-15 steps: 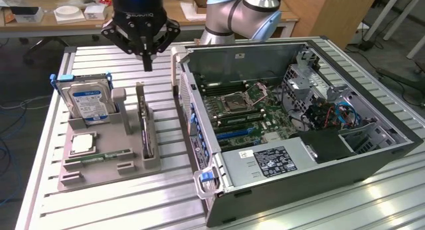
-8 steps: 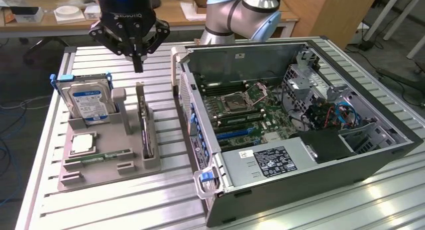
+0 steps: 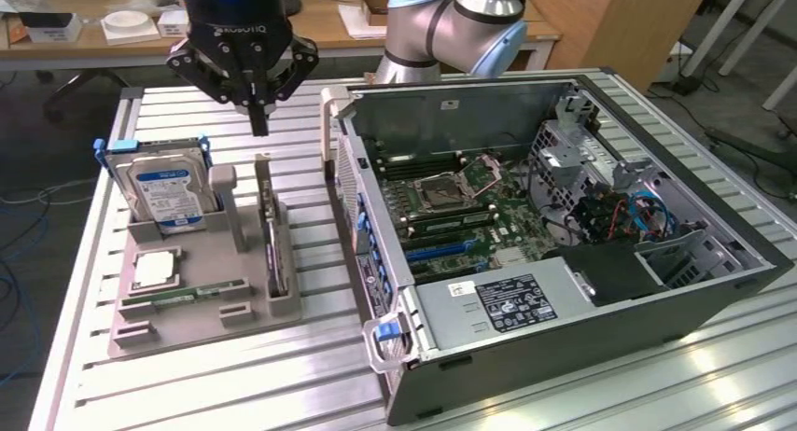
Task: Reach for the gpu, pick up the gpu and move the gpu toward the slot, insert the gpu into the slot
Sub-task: 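Pick up the gpu and move the gpu toward the slot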
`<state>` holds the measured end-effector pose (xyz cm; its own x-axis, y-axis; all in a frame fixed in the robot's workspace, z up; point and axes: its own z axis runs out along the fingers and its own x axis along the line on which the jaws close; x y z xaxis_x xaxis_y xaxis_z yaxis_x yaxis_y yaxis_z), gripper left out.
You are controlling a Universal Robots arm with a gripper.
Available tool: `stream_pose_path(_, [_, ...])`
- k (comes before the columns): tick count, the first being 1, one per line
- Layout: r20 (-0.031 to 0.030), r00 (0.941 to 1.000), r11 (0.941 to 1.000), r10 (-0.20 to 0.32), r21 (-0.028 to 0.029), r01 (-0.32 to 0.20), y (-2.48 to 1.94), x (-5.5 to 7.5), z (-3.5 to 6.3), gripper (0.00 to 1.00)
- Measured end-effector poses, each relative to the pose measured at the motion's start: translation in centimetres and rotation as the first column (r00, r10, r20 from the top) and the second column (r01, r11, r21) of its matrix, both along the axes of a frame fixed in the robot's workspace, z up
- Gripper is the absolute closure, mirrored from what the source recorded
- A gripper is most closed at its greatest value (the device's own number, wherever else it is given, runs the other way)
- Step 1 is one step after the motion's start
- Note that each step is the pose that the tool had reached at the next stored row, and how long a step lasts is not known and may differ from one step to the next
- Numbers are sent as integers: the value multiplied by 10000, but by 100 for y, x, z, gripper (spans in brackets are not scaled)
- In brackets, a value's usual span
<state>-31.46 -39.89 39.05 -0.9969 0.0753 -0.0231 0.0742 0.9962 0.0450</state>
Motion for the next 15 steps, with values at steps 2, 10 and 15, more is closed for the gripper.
stream_pose_path(2, [1,10000,10000,0,0,0,0,0,0,90])
stream_pose_path(10, [0,10000,10000,0,1,0,-1,0,0,83])
stream_pose_path(15, [0,10000,10000,2,0,-2,-14,0,0,76])
